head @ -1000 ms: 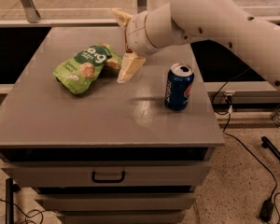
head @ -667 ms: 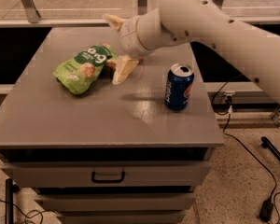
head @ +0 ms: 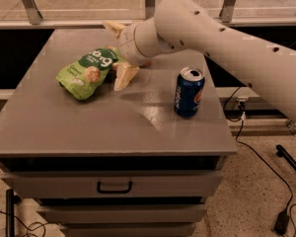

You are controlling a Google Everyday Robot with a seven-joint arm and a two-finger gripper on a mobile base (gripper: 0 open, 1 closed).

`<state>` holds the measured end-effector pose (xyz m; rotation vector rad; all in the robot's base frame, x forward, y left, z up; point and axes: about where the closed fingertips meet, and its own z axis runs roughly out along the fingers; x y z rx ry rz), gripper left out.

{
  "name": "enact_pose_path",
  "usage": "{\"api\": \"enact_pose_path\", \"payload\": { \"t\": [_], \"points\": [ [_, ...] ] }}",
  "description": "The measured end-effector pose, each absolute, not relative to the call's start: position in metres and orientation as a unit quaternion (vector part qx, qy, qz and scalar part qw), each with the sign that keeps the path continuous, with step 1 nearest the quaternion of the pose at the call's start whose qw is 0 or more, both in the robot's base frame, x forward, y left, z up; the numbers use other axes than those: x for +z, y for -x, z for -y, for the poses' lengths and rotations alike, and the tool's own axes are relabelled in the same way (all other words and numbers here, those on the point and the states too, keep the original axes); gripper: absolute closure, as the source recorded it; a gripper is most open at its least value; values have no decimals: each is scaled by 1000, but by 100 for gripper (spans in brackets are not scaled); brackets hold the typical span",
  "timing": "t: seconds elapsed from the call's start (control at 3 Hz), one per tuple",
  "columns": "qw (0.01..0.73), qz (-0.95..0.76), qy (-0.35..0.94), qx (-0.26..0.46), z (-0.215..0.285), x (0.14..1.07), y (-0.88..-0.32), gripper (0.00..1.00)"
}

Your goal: Pick green rice chip bag

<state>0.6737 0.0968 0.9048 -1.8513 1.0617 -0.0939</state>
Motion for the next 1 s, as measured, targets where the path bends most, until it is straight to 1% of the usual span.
{"api": "enact_pose_path", "payload": {
  "t": [1.0],
  "points": [
    [472, -446, 759, -52, -105, 884, -696, 0]
  ]
}}
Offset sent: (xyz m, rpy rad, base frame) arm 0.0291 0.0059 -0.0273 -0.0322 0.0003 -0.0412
